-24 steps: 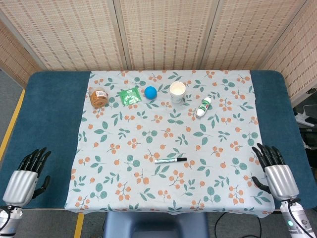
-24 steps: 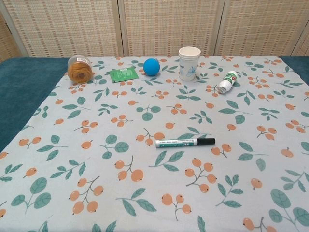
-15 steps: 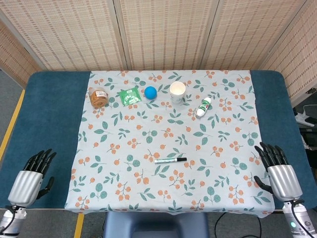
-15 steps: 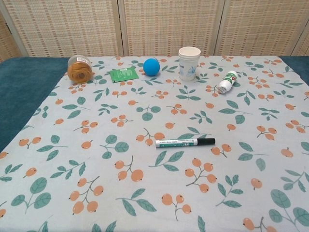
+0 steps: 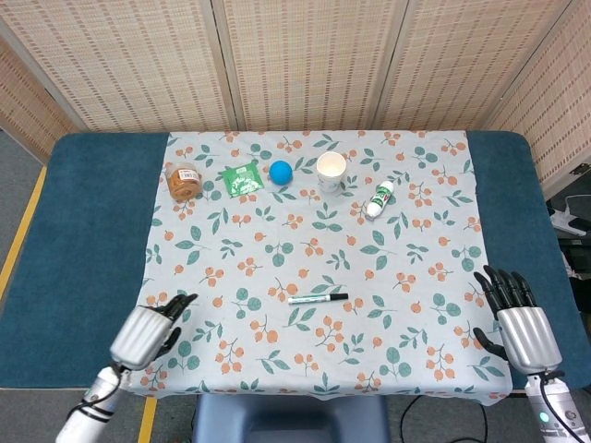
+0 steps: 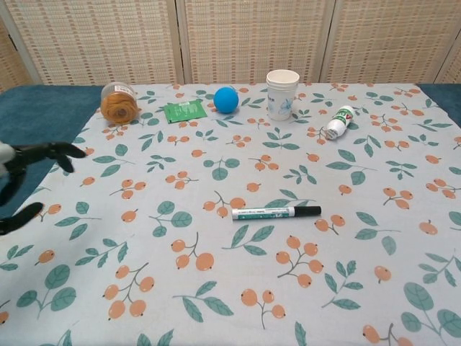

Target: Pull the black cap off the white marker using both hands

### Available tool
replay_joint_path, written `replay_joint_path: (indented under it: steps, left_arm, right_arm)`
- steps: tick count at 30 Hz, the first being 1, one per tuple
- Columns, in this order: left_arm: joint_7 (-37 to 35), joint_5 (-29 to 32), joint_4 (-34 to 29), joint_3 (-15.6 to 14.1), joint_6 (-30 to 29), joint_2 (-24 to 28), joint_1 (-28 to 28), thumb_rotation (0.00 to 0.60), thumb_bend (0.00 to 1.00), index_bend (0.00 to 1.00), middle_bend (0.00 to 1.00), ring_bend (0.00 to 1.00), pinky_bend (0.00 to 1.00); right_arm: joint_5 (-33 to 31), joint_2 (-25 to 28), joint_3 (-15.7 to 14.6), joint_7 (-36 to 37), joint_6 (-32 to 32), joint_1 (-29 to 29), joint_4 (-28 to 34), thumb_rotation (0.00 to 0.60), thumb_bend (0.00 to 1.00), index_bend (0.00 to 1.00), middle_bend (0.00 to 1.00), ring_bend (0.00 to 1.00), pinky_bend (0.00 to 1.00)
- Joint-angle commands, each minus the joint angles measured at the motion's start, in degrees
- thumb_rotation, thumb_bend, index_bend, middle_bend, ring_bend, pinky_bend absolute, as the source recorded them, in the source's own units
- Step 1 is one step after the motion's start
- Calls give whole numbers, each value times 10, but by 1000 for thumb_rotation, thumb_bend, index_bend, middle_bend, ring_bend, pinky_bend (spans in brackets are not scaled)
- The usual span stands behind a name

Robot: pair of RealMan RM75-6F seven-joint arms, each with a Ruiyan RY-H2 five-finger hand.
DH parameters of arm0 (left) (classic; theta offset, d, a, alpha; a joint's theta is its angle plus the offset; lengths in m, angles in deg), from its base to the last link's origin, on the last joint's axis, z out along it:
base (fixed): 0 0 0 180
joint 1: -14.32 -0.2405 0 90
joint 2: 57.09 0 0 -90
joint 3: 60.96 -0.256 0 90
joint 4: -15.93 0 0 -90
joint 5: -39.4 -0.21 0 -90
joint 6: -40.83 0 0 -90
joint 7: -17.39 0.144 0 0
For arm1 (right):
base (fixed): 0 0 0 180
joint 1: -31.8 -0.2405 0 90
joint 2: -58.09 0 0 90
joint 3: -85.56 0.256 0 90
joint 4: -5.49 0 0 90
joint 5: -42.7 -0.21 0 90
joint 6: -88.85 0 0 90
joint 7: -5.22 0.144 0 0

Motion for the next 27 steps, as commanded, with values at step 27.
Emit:
replay_joint_path:
  steps: [27]
  left_arm:
    - [117,106,224,90,141,-326,186,600,437,187,279,745,909]
  right_arm:
    - [-15,-5,5,8,-12,-3,-14,600,156,0,0,0,0]
